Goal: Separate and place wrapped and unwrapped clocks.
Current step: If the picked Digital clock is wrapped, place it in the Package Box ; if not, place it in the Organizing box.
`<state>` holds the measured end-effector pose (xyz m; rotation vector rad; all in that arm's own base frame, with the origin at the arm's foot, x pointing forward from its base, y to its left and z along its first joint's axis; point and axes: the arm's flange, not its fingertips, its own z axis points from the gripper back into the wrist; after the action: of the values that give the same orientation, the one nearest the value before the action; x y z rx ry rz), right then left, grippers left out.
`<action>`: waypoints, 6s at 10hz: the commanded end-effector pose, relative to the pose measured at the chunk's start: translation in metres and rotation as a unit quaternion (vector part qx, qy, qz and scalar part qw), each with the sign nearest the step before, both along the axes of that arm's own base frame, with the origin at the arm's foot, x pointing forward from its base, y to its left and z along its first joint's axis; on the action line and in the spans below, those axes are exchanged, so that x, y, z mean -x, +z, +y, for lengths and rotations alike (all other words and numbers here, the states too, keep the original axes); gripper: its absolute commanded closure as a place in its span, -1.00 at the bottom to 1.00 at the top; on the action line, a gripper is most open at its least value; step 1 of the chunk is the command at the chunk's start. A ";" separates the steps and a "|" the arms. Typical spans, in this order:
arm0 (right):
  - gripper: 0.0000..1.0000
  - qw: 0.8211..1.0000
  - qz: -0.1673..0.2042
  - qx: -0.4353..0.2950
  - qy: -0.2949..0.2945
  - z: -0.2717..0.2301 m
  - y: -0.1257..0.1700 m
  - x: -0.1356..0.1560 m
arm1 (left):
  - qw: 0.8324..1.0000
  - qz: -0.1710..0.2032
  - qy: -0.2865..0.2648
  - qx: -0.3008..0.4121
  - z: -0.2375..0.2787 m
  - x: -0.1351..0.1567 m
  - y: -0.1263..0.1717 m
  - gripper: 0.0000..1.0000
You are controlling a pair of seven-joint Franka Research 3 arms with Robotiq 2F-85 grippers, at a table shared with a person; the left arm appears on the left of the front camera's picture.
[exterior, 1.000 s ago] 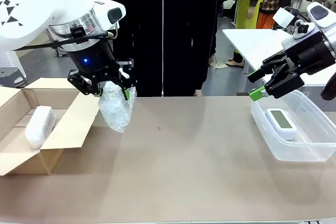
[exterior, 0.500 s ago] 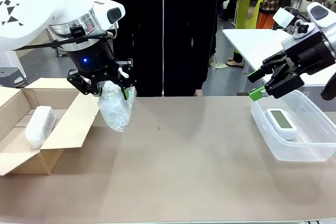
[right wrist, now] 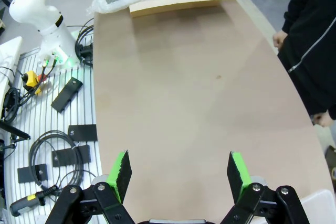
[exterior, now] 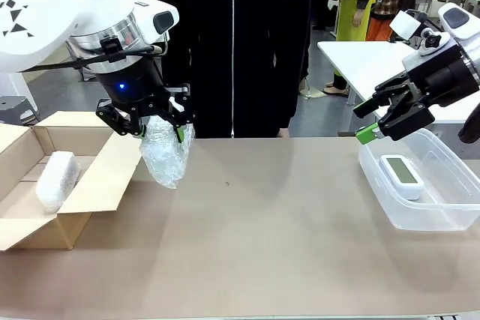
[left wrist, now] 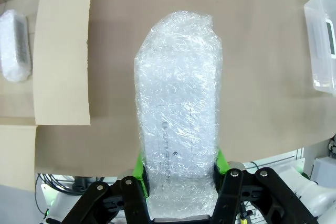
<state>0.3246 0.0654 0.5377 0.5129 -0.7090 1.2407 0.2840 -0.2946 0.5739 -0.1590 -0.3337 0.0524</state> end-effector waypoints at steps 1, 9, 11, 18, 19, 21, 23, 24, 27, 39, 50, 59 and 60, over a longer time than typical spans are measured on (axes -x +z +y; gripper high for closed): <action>-0.89 1.000 -0.003 -0.017 0.009 0.001 -0.001 -0.003 | 1.000 0.002 -0.002 0.005 0.002 0.002 0.002 1.00; -0.89 1.000 -0.003 -0.017 0.009 0.001 -0.001 -0.003 | 0.997 0.039 0.065 0.012 0.058 -0.021 0.010 -0.07; -0.89 1.000 -0.003 -0.017 0.009 0.001 -0.001 -0.003 | 0.992 0.058 0.114 -0.016 0.146 -0.039 0.011 -0.07; -0.89 1.000 -0.003 -0.017 0.009 0.001 -0.001 -0.003 | 0.954 0.085 0.286 0.031 0.270 -0.153 -0.070 -0.07; -0.89 1.000 -0.003 -0.017 0.009 0.001 -0.001 -0.003 | 0.955 0.062 0.290 0.014 0.278 -0.161 -0.084 -0.07; -0.89 1.000 -0.003 -0.017 0.009 0.001 -0.001 -0.003 | 0.945 0.037 0.324 0.011 0.289 -0.174 -0.111 -0.07; -0.89 1.000 -0.003 -0.017 0.009 0.001 -0.001 -0.003 | 0.936 0.048 0.349 0.003 0.297 -0.186 -0.133 -0.07; -0.89 1.000 -0.003 -0.017 0.009 0.001 -0.001 -0.003 | 0.933 0.059 0.355 0.009 0.299 -0.191 -0.143 -0.07; -0.89 1.000 -0.003 -0.017 0.009 0.001 -0.001 -0.003 | 0.916 0.064 0.396 -0.011 0.309 -0.198 -0.165 -0.07; -0.89 1.000 -0.003 -0.017 0.009 0.001 -0.001 -0.003 | 0.892 0.079 0.441 -0.055 0.331 -0.192 -0.171 -1.00; -0.89 1.000 -0.003 -0.017 0.009 0.001 -0.001 -0.003 | 0.932 0.078 0.351 0.049 0.306 -0.106 -0.027 -1.00; -0.89 1.000 -0.003 -0.017 0.009 0.001 -0.001 -0.003 | 0.947 0.068 0.302 0.081 0.297 -0.078 0.008 -1.00; -0.89 1.000 -0.003 -0.017 0.009 0.001 -0.001 -0.003 | 0.947 0.068 0.302 0.081 0.297 -0.078 0.008 -1.00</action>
<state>0.3243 0.0644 0.5375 0.5120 -0.7056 1.2400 0.3635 -0.0009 0.5801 -0.2007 -0.2261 0.6913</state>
